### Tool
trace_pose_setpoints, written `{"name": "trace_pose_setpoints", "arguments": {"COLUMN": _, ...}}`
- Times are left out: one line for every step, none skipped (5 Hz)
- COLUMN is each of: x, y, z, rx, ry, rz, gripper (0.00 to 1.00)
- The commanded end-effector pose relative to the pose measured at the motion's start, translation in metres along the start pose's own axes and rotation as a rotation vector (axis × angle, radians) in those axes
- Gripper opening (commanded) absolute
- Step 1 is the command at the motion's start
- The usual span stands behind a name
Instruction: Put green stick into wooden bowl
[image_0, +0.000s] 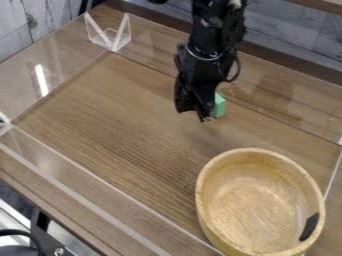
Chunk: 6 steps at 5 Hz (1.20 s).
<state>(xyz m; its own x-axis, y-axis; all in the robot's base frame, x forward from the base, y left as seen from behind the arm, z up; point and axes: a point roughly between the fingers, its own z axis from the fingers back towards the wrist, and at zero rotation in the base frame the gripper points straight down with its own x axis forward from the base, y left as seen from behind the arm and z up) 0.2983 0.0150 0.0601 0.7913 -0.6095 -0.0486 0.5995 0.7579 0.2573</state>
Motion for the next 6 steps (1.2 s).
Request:
{"name": "trace_pose_setpoints", "arguments": {"x": 0.004, "y": 0.01, "z": 0.008, "rx": 0.021, "ry": -0.047, "rz": 0.026, "gripper": 0.0}}
{"name": "trace_pose_setpoints", "arguments": {"x": 0.003, "y": 0.008, "z": 0.011, "rx": 0.014, "ry": -0.06, "rz": 0.029, "gripper": 0.0}}
{"name": "trace_pose_setpoints", "arguments": {"x": 0.003, "y": 0.006, "z": 0.013, "rx": 0.007, "ry": -0.076, "rz": 0.033, "gripper": 0.0}}
{"name": "trace_pose_setpoints", "arguments": {"x": 0.003, "y": 0.006, "z": 0.016, "rx": 0.01, "ry": -0.087, "rz": 0.041, "gripper": 0.0}}
{"name": "trace_pose_setpoints", "arguments": {"x": 0.004, "y": 0.006, "z": 0.019, "rx": 0.012, "ry": -0.098, "rz": 0.05, "gripper": 0.0}}
{"name": "trace_pose_setpoints", "arguments": {"x": 0.004, "y": 0.005, "z": 0.017, "rx": 0.009, "ry": -0.106, "rz": 0.055, "gripper": 0.0}}
